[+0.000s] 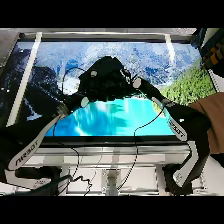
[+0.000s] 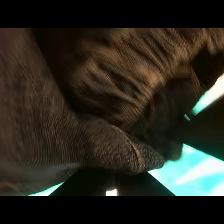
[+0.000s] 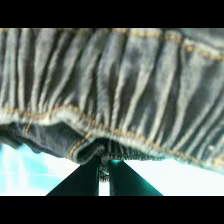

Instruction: Fold the clothes and pants, and hang the long-sleeved shirts on hangers.

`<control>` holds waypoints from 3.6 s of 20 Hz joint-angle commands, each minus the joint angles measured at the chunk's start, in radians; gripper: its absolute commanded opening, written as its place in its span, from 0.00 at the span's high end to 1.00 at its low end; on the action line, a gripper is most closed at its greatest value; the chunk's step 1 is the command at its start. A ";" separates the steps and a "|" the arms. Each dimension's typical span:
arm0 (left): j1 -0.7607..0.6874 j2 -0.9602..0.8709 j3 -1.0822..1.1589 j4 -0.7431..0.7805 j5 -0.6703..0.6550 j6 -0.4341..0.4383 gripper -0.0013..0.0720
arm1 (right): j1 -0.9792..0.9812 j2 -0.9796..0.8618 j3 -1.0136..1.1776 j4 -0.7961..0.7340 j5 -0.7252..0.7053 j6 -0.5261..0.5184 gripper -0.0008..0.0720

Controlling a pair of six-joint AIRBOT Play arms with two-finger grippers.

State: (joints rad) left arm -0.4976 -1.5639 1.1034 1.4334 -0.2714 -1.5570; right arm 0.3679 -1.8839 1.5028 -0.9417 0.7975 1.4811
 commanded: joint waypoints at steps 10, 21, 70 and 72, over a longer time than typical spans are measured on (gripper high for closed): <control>0.387 0.350 0.030 0.201 -0.165 -0.006 0.95 | -0.317 0.217 0.010 -0.108 0.185 -0.001 0.94; 0.740 0.423 0.030 0.216 -0.307 -0.007 0.95 | -0.657 0.311 0.184 -0.109 0.241 -0.001 0.94; 0.911 0.286 0.006 0.488 -0.803 0.084 0.04 | -0.785 0.765 -0.653 -0.204 0.343 -0.262 0.31; 0.854 0.294 0.050 0.484 -0.803 0.084 0.04 | -0.784 0.762 -0.647 -0.088 0.351 -0.266 0.31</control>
State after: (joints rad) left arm 0.4110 -1.2793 1.0985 1.9217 -1.0721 -1.4765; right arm -0.4168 -1.1202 0.8318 -1.1614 1.1355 1.2858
